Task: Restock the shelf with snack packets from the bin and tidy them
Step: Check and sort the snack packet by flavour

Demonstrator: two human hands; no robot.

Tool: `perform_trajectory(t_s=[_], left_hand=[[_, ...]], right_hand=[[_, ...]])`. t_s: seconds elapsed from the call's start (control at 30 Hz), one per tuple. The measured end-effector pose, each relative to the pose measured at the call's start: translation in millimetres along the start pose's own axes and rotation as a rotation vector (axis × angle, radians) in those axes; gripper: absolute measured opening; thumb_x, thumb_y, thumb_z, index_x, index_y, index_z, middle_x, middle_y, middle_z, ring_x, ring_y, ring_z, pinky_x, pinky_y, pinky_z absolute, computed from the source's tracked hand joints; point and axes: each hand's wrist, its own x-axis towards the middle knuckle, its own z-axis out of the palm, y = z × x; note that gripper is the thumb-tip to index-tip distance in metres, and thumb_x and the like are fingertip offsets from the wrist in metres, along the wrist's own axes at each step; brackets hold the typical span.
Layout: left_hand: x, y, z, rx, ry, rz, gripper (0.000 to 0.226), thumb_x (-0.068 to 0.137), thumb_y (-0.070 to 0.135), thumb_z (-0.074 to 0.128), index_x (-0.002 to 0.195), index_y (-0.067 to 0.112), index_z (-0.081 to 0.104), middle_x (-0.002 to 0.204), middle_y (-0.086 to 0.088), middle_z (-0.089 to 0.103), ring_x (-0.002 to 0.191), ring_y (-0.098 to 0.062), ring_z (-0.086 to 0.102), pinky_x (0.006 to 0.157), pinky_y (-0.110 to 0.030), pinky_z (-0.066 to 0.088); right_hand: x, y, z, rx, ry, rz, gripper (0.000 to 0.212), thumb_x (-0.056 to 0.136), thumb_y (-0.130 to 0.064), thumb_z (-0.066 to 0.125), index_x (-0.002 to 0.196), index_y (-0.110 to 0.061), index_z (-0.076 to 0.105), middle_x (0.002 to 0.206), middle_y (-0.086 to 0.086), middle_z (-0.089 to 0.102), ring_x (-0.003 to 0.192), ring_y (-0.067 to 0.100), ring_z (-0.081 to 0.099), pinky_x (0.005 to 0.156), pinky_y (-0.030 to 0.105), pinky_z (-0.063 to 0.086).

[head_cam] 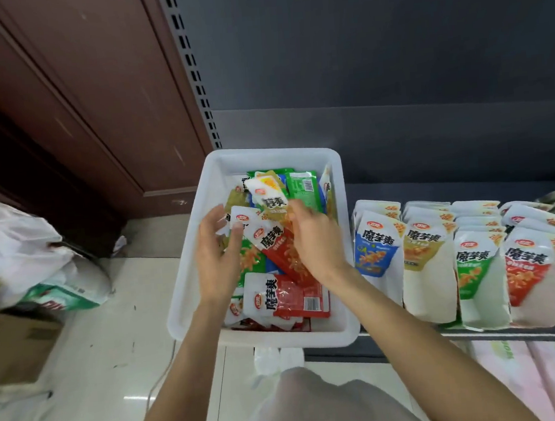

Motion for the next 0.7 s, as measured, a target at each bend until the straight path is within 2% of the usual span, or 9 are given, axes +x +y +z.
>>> perform_trajectory(t_s=[0.07,0.13,0.2,0.3,0.4,0.47,0.53,0.63,0.7], left_hand=[[-5.1,15.2,2.0,-0.143,-0.163,-0.119,0.028,0.091,0.028,0.058,0.119,0.025,0.054,0.115,0.014,0.060,0.106,-0.002,0.057,0.089,-0.025,0.049],[-11.5,28.5,8.0,-0.187,-0.380,-0.171,0.031,0.084,0.031,0.063,0.114,0.023,0.060,0.110,0.013,0.064,0.102,-0.007,0.062,0.085,-0.027,0.053],[-19.0,39.1,18.7,-0.151,-0.523,-0.121,0.032,0.078,0.028,0.070,0.109,0.023,0.062,0.102,0.010,0.069,0.095,-0.011,0.066,0.079,-0.027,0.055],[-31.7,51.5,42.2,-0.060,-0.671,0.004,0.025,0.080,0.014,0.073,0.102,0.016,0.062,0.096,0.003,0.071,0.084,-0.010,0.069,0.072,-0.024,0.056],[-47.4,59.7,74.9,0.053,-0.768,0.109,0.020,0.079,0.014,0.074,0.092,0.023,0.060,0.091,0.004,0.069,0.081,-0.011,0.068,0.069,-0.027,0.057],[-60.9,64.7,98.4,0.117,-0.779,0.183,0.019,0.080,0.017,0.073,0.095,0.021,0.061,0.089,0.005,0.067,0.078,-0.014,0.066,0.069,-0.025,0.055],[-73.6,70.9,120.7,0.207,-0.738,0.315,0.021,0.081,0.023,0.072,0.099,0.018,0.063,0.086,0.007,0.065,0.074,-0.011,0.063,0.064,-0.013,0.048],[-87.2,73.0,151.2,0.363,-0.663,0.549,0.019,0.084,0.037,0.066,0.096,0.021,0.065,0.082,0.008,0.070,0.071,-0.013,0.067,0.063,-0.025,0.052],[-91.5,69.6,165.5,0.461,-0.598,0.644,0.016,0.084,0.040,0.066,0.088,0.025,0.066,0.075,0.007,0.070,0.068,-0.015,0.067,0.057,-0.030,0.054]], right_hand=[[-6.3,4.1,-14.7,0.453,-0.021,0.284,0.016,0.098,-0.013,0.046,0.110,-0.009,0.057,0.099,0.002,0.067,0.082,0.010,0.063,0.071,0.031,0.056],[-19.0,8.9,-29.2,0.840,-0.077,0.463,0.013,0.097,-0.014,0.049,0.108,-0.014,0.057,0.108,0.003,0.068,0.095,0.013,0.066,0.081,0.039,0.057],[-34.4,15.5,-45.8,0.980,-0.045,0.505,0.013,0.096,-0.011,0.051,0.105,-0.017,0.059,0.104,0.002,0.070,0.096,0.017,0.067,0.079,0.039,0.057],[-56.7,31.5,-77.3,1.072,0.113,0.500,0.025,0.090,0.004,0.055,0.106,-0.015,0.056,0.093,-0.006,0.072,0.089,0.011,0.068,0.072,0.026,0.056],[-79.5,57.4,-114.1,1.035,0.294,0.457,0.041,0.085,0.011,0.058,0.109,-0.022,0.053,0.092,-0.008,0.073,0.087,0.006,0.067,0.071,0.023,0.053],[-95.7,74.6,-137.8,0.849,0.372,0.393,0.034,0.085,0.003,0.063,0.105,-0.024,0.056,0.095,-0.006,0.072,0.089,0.009,0.067,0.072,0.021,0.052],[-110.4,90.6,-157.7,0.615,0.408,0.367,0.024,0.086,-0.004,0.064,0.097,-0.024,0.059,0.092,-0.014,0.070,0.086,0.003,0.067,0.071,0.016,0.049],[-123.5,112.7,-175.3,0.313,0.466,0.384,0.016,0.086,-0.010,0.066,0.095,-0.023,0.060,0.086,-0.017,0.068,0.078,-0.002,0.063,0.065,0.009,0.046],[-124.2,125.0,-177.1,0.193,0.473,0.376,0.013,0.087,-0.013,0.067,0.096,-0.019,0.061,0.086,-0.017,0.065,0.076,0.002,0.061,0.067,0.018,0.049]])
